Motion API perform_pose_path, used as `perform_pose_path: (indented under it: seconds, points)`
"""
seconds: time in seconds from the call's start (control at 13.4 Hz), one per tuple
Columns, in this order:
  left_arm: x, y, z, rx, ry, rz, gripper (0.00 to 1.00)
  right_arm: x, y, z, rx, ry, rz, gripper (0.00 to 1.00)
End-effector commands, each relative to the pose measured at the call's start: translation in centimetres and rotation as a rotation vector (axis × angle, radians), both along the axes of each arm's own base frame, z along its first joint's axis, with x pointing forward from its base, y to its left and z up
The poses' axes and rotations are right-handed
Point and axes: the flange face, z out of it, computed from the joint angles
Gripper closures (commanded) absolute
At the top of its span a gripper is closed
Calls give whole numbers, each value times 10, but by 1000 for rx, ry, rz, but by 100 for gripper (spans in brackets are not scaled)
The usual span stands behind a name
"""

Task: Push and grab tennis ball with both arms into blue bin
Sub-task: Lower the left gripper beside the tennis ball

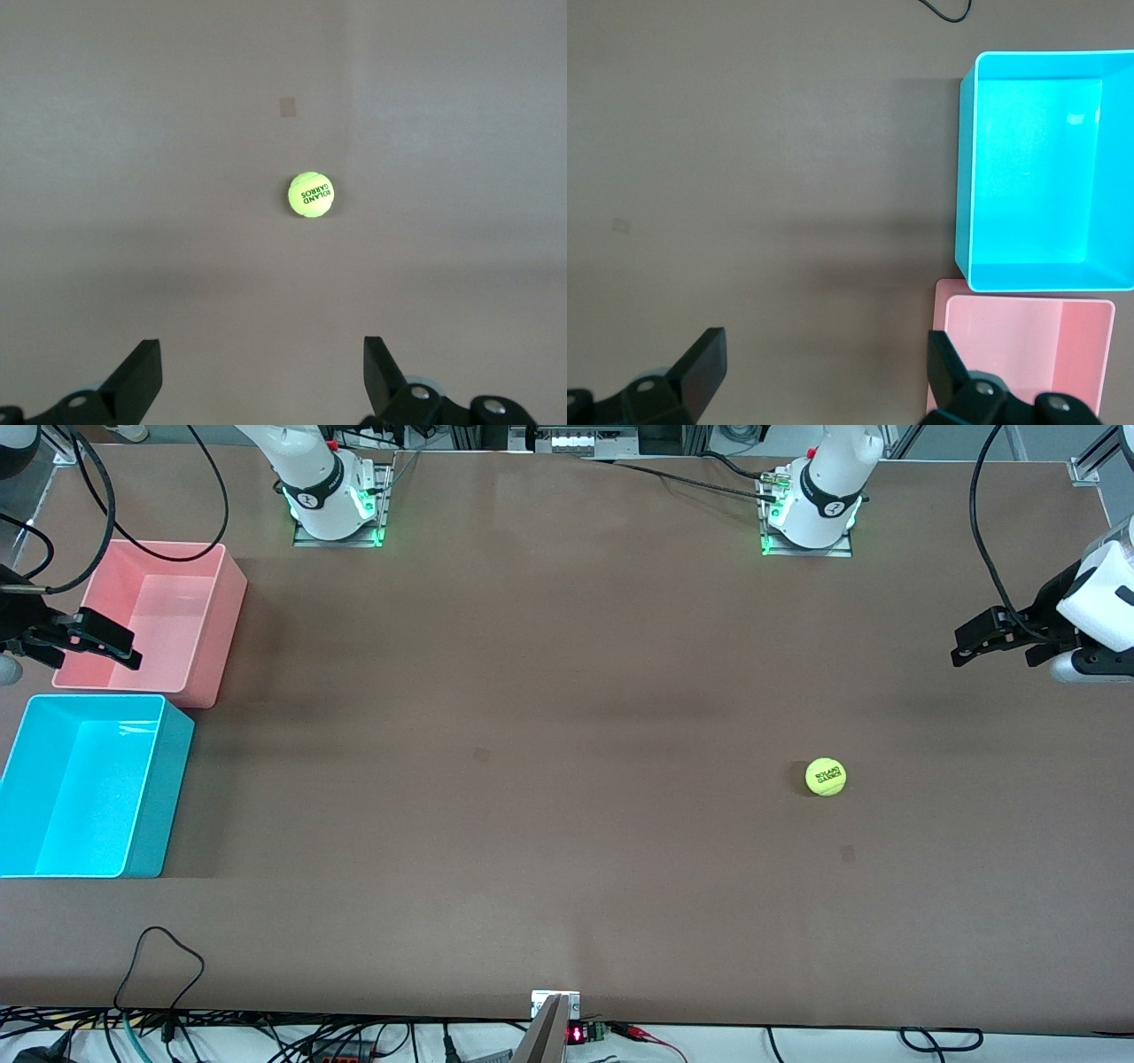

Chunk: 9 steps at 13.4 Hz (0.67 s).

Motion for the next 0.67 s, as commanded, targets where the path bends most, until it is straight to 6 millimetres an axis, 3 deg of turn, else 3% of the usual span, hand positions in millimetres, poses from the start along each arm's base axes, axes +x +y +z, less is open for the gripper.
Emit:
perform_pose_path:
  seconds: [0.0,0.15,0.3,0.37,0.45,0.6]
  points:
    - [-10,0,5,-14,7,2,0,-4,-1,7,13,-1,-13,0]
    - [-4,1,-5,-13,21,12,0,-4,-2,8,12,-2,-16,0]
    - [17,20,-41,-11,60,33,3,-4,-2,8,12,-2,-13,0]
    - [29,37,-63,-11,82,56,18,-4,-1,8,12,-2,-12,0]
    - [41,43,-85,-10,108,61,32,-3,-1,6,14,-1,-12,0]
    - [58,47,-123,6,140,61,72,4,-2,-11,16,29,-5,0]
